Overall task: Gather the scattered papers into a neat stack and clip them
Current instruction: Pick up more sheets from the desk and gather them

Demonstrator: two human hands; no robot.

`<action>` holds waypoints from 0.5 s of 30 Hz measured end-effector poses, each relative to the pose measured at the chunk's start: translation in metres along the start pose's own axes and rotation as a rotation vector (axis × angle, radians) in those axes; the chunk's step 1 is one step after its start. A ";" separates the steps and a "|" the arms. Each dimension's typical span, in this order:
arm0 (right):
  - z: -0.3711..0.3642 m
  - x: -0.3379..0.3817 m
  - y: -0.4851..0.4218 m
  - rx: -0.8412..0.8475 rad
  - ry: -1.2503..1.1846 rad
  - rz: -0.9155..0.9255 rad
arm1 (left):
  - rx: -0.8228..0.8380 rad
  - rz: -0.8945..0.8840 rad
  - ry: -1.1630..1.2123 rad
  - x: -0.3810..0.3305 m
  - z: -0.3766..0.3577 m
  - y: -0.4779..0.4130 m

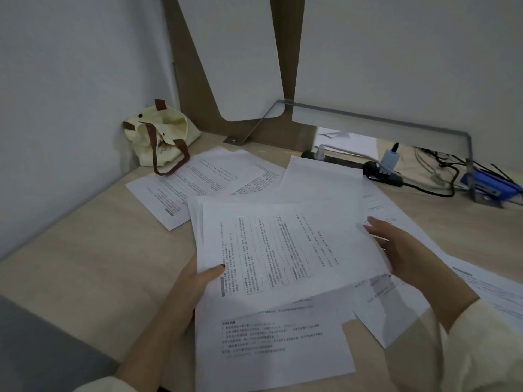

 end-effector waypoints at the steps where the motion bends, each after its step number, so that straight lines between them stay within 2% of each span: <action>1: 0.001 -0.002 -0.003 0.015 0.090 -0.029 | 0.001 -0.002 -0.003 0.000 0.000 0.000; 3: -0.004 -0.007 -0.002 0.037 0.244 -0.061 | -0.023 0.005 0.020 0.001 0.003 -0.001; 5: -0.004 -0.005 -0.002 -0.009 0.295 -0.031 | -0.039 0.021 0.067 0.003 0.005 -0.001; 10: 0.018 -0.001 0.005 -0.244 0.099 0.097 | -0.072 0.025 0.129 0.006 0.009 -0.001; 12: 0.017 -0.011 0.011 -0.219 0.074 0.094 | -0.105 0.042 0.144 0.008 0.012 -0.002; 15: -0.011 -0.038 0.025 -0.051 0.080 0.025 | -0.167 0.066 0.181 0.011 0.013 -0.002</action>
Point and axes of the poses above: each hand's wrist, its own y-axis away from the middle knuckle, its own z-axis out of the back of the hand, x = y × z, the point moved 10 cm from there along -y, towards the middle knuckle, and after that the axes turned 3 degrees about -y, right-handed, at the moved point
